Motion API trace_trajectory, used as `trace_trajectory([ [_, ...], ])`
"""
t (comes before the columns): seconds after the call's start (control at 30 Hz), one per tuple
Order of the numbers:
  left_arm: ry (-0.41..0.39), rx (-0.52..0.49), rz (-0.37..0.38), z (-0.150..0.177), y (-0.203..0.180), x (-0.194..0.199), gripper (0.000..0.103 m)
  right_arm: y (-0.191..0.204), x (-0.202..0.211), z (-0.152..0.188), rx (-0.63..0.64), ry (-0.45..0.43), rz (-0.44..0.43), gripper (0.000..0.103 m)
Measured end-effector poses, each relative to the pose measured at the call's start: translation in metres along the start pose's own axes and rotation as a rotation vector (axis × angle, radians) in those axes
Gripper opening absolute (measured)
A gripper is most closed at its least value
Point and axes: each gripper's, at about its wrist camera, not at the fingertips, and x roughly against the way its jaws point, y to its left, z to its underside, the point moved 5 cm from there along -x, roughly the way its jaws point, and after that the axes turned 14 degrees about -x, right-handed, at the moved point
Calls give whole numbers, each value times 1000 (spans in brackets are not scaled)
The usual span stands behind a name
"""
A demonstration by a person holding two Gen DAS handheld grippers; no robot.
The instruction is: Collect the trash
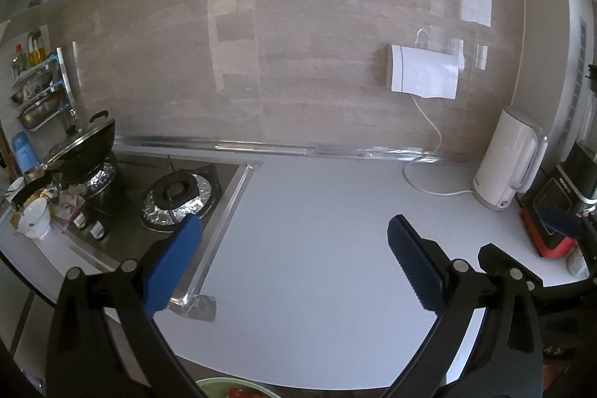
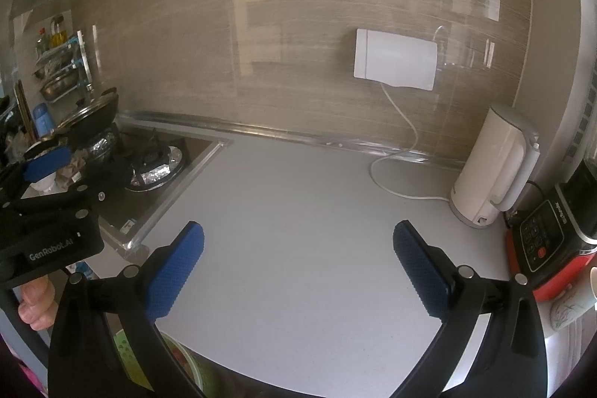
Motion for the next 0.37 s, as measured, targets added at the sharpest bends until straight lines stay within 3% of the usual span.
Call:
trace_trajectory([
  [0.37, 15, 18, 19, 2, 4, -3, 95, 3, 1, 1, 4, 3, 1, 101],
])
